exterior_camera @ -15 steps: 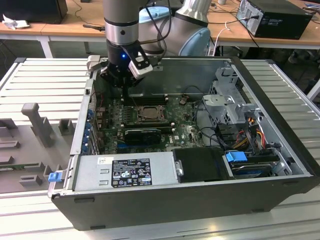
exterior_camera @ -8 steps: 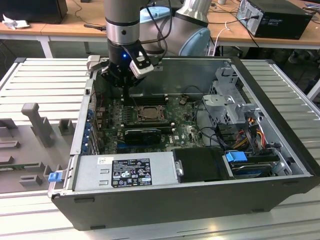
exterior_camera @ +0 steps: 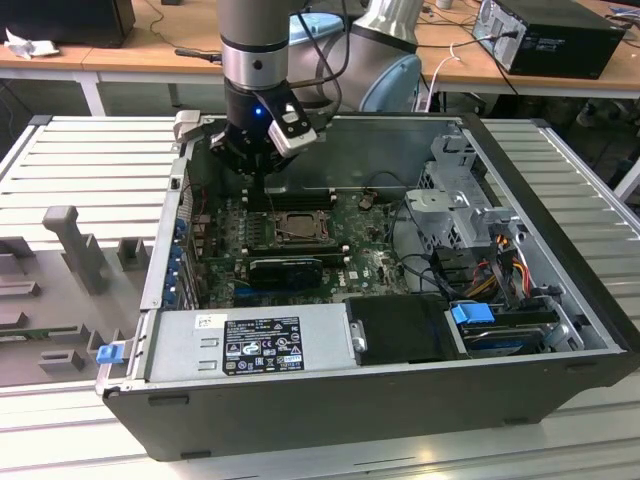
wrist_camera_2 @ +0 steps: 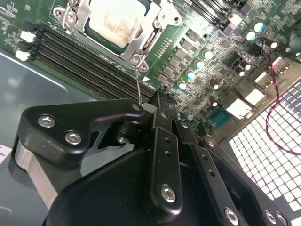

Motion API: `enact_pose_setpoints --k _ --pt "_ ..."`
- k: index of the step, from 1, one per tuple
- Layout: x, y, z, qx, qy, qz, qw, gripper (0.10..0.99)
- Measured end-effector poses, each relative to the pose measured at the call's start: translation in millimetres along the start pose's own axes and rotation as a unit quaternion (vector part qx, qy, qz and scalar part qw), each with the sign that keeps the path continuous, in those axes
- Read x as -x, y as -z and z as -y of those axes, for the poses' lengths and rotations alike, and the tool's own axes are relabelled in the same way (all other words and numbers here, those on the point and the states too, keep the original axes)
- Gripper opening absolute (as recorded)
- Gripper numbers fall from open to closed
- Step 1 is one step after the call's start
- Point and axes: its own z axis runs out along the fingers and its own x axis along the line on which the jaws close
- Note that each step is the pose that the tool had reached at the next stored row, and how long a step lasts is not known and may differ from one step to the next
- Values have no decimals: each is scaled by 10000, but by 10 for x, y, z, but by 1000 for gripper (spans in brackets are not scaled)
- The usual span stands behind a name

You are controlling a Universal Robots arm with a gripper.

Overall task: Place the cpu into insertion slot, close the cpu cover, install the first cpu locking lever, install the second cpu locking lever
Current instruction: 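Install the first cpu locking lever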

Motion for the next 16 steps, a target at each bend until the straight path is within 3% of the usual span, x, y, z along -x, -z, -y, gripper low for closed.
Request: enact_pose_setpoints --k 16 --pt "189 -1 11 0 0 0 10000 106"
